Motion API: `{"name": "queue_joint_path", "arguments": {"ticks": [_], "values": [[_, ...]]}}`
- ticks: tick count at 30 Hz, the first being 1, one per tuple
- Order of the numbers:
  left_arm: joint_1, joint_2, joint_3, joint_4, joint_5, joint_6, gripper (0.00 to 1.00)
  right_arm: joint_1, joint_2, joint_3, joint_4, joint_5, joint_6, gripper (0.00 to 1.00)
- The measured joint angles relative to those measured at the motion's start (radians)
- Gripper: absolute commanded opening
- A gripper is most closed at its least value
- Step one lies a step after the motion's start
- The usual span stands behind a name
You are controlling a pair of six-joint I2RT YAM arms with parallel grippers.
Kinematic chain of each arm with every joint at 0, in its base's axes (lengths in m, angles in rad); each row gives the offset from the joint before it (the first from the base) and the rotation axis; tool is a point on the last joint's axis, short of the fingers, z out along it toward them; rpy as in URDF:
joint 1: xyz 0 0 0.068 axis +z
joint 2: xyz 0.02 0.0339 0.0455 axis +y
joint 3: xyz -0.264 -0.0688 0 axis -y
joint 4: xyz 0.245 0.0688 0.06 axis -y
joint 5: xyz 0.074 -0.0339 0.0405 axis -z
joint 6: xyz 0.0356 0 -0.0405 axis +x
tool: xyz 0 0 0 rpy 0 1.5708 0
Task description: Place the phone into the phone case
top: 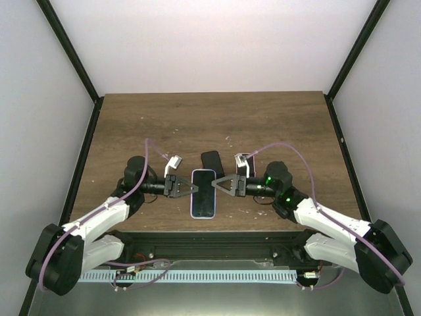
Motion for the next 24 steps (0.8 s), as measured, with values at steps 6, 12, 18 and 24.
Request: {"name": "queue_joint_path", "arguments": {"ticks": [6,12,18,24], "values": [[0.0,0.009,0.005,0.016,0.027,-0.002,0.06,-0.006,0.035,0.009,0.017,-0.028,0.037,0.28],[0.0,0.018,0.008,0.044,0.05,0.0,0.1,-0.011,0.041,0.009,0.021,-0.034,0.052,0.03],[0.001,0.032,0.01,0.047,0.051,0.003,0.1,-0.014,0.044,0.009,0.014,-0.032,0.059,0.19],[-0.001,0.034,0.009,0.046,0.049,-0.014,0.1,-0.012,0.058,0.02,0.031,-0.051,0.055,0.52]]}}
